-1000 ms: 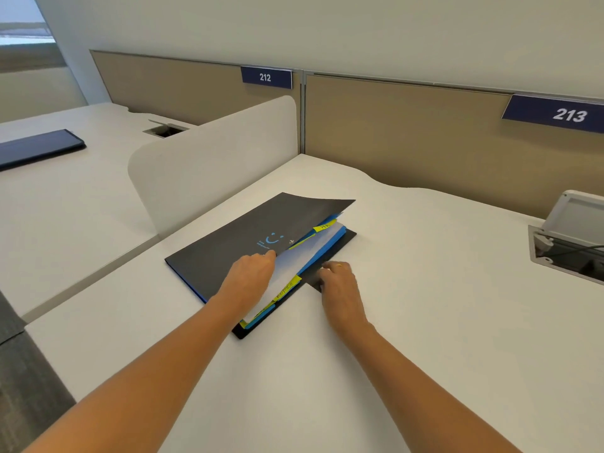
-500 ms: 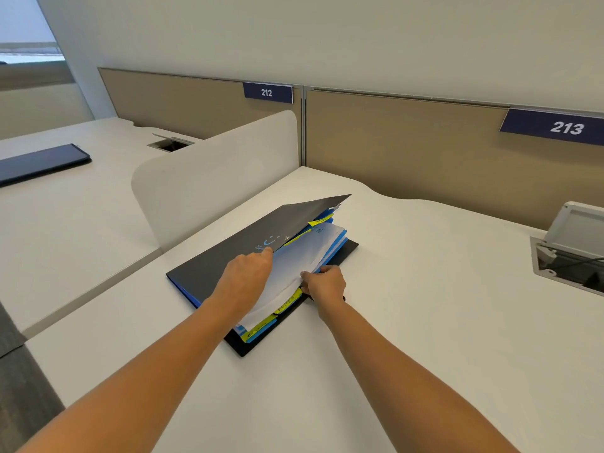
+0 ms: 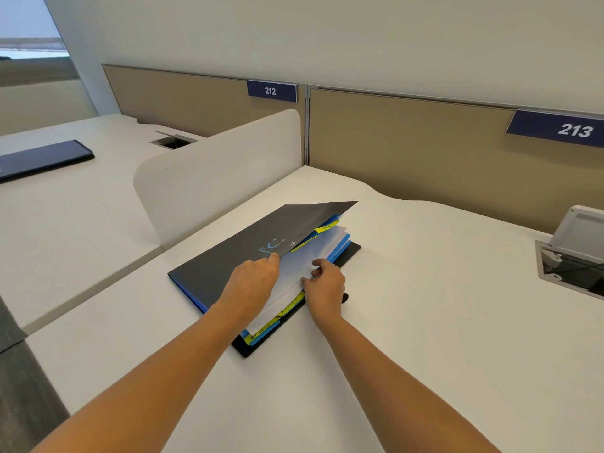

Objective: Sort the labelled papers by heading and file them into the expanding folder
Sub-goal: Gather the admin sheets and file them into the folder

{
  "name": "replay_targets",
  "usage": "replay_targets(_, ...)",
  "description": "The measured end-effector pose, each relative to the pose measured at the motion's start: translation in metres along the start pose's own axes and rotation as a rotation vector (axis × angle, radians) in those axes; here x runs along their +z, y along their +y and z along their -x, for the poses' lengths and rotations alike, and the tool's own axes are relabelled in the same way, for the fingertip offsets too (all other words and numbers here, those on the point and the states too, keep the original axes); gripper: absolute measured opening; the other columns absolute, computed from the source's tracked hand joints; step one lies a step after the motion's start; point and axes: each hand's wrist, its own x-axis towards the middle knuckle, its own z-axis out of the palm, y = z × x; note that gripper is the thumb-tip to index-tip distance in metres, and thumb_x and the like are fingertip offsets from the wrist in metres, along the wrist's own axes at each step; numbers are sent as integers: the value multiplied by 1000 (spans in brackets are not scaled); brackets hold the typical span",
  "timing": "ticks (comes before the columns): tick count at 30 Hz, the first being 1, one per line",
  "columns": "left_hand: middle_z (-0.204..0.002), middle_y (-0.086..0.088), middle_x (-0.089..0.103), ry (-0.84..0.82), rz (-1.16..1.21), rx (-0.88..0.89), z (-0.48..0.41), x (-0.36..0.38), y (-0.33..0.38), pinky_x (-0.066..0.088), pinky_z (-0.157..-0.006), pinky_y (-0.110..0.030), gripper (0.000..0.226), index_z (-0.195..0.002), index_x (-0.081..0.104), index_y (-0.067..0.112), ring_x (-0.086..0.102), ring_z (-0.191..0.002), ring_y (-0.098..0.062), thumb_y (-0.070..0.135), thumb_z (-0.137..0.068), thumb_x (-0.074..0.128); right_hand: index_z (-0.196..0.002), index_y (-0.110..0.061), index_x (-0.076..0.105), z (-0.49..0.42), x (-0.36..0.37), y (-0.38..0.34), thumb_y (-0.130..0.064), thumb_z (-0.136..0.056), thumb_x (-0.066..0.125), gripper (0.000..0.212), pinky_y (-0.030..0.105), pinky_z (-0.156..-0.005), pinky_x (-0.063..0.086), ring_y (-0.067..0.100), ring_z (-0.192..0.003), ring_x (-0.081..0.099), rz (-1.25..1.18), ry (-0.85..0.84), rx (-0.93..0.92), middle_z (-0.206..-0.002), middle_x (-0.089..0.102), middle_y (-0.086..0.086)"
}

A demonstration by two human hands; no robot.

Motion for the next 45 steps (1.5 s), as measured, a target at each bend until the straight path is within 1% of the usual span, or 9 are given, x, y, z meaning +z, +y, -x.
replay_targets(4,-116,-10,63,2,0,4,0,0,-1,50,-86,-27,37,-134,34,7,64,-104,-23,7,-97,41,-115,-5,63,0,-4,8,-2,-90,52,27,22,-92,43,22,-106,57,257,-208,-284,-117,60,10)
replay_targets(11,-116,-10,63,0,6,6,0,-1,-1,50,-86,-28,37,-133,35,7,64,-104,-23,8,-97,42,-113,-7,66,0,-16,16,-14,-87,58,28,23,-97,40,18,-116,52,468,-443,-483,-126,59,5)
replay_targets(15,-117,-10,62,-16,4,3,-1,-1,-1,49,-87,-27,37,-133,34,7,63,-105,-23,8,-97,43,-115,-6,66,3,-15,13,-18,-90,59,28,29,-99,39,23,-121,46,528,-461,-660,-125,59,10)
replay_targets(18,-121,-11,60,-32,-7,2,-3,-2,-1,48,-90,-29,40,-135,33,7,62,-108,-24,9,-96,45,-96,-1,72,6,-8,9,-8,-85,64,16,36,-78,51,31,-98,57,510,-248,-726,-98,65,16)
replay_targets(26,-121,-11,60,-43,-6,-13,-5,0,-2,48,-91,-29,41,-135,33,7,62,-108,-24,12,-96,47,-111,-5,66,16,8,-3,-8,-89,55,25,25,-87,51,18,-96,63,-93,-112,18,-109,68,9)
replay_targets(30,-117,-9,62,-14,-9,-6,-4,3,-2,49,-87,-27,40,-135,34,8,63,-104,-23,10,-97,45,-111,-5,59,14,10,-8,-15,-88,60,25,28,-78,52,18,-77,61,-439,-49,318,-83,62,4)
replay_targets(40,-117,-10,62,-15,-1,4,-4,1,-2,48,-89,-27,39,-134,35,7,63,-105,-23,8,-97,46,-124,-4,50,8,12,-15,3,-87,57,38,34,-89,53,24,-96,63,-417,8,451,-115,62,17)
replay_targets(43,-119,-10,61,-24,11,0,-5,-1,-1,48,-90,-27,36,-132,36,7,62,-107,-23,12,-97,45,-120,-3,52,4,16,-20,0,-87,57,34,34,-91,51,21,-91,58,-412,11,451,-105,60,15)
replay_targets(45,-118,-10,61,-18,9,-5,-5,-2,-1,48,-89,-27,37,-133,36,7,62,-106,-23,12,-98,44,-102,-3,56,2,16,-23,-7,-88,56,15,32,-75,49,20,-81,53,-407,-21,447,-90,55,9)
